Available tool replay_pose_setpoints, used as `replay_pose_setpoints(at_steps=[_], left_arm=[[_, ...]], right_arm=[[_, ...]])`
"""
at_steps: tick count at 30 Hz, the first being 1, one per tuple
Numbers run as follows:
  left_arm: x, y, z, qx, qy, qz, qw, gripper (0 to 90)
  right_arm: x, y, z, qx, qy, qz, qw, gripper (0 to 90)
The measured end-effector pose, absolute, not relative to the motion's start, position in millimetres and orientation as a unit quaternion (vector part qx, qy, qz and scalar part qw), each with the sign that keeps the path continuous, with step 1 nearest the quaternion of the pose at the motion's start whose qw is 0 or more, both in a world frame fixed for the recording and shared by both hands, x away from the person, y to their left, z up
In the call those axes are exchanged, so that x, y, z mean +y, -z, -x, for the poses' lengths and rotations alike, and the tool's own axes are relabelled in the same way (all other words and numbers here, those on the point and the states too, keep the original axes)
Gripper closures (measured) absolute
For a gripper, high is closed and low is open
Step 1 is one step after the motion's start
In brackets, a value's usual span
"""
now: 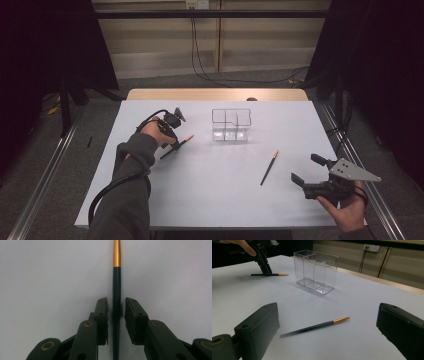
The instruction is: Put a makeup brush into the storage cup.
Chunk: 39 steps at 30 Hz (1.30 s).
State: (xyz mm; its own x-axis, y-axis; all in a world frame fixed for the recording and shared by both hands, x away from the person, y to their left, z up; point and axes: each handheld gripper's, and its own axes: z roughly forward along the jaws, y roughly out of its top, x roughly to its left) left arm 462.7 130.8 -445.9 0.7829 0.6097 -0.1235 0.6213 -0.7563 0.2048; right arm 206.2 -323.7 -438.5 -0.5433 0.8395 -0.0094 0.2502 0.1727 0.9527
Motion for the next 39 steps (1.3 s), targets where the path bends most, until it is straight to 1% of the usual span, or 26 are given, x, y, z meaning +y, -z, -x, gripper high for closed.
replay_pose_setpoints(at_steps=[6, 8, 9, 10, 13, 17, 19, 20, 22, 24, 27, 31, 39], left_arm=[[130.9, 444.9, -462.8, 0.322, 0.027, -0.94, 0.104, 72.8], [131.5, 445.0, -461.6, 0.329, 0.033, -0.938, 0.105, 72.9], [132.1, 445.2, -460.8, 0.33, 0.029, -0.938, 0.102, 73.4], [133.4, 444.7, -461.9, 0.319, 0.032, -0.942, 0.099, 73.5], [136.5, 444.7, -459.3, 0.331, 0.038, -0.937, 0.101, 73.6], [138.8, 445.2, -458.5, 0.33, 0.039, -0.937, 0.103, 73.9], [137.9, 445.1, -458.5, 0.329, 0.034, -0.939, 0.093, 74.3], [137.2, 446.2, -458.7, 0.332, 0.032, -0.938, 0.093, 75.1], [136.0, 446.7, -459.9, 0.337, 0.027, -0.937, 0.084, 80.2], [132.8, 446.9, -459.5, 0.335, 0.021, -0.939, 0.075, 80.5], [135.7, 447.3, -460.0, 0.344, 0.028, -0.935, 0.082, 81.4], [135.6, 448.4, -458.4, 0.351, 0.019, -0.932, 0.086, 83.0], [133.5, 448.4, -458.3, 0.363, 0.017, -0.929, 0.076, 84.2]], right_arm=[[-324.0, 438.4, -206.3, 0.711, -0.516, -0.383, 0.286, 3.8], [-323.8, 438.5, -206.2, 0.71, -0.516, -0.384, 0.288, 3.8], [-323.8, 438.5, -206.2, 0.711, -0.516, -0.384, 0.286, 3.8], [-323.8, 438.5, -206.2, 0.711, -0.516, -0.383, 0.286, 3.8], [-323.9, 438.5, -206.3, 0.71, -0.516, -0.383, 0.287, 3.9], [-323.1, 438.8, -206.8, 0.712, -0.515, -0.382, 0.286, 3.9], [-322.7, 438.7, -207.1, 0.712, -0.516, -0.38, 0.288, 3.8], [-322.4, 438.5, -207.0, 0.712, -0.515, -0.38, 0.288, 3.9], [-322.2, 438.6, -207.3, 0.713, -0.515, -0.38, 0.288, 3.8], [-322.1, 438.8, -207.4, 0.714, -0.514, -0.379, 0.287, 3.9], [-322.1, 438.9, -207.5, 0.714, -0.513, -0.38, 0.287, 3.9], [-322.1, 438.9, -207.4, 0.714, -0.513, -0.379, 0.287, 3.9], [-320.4, 438.6, -207.9, 0.716, -0.512, -0.377, 0.287, 3.9]])
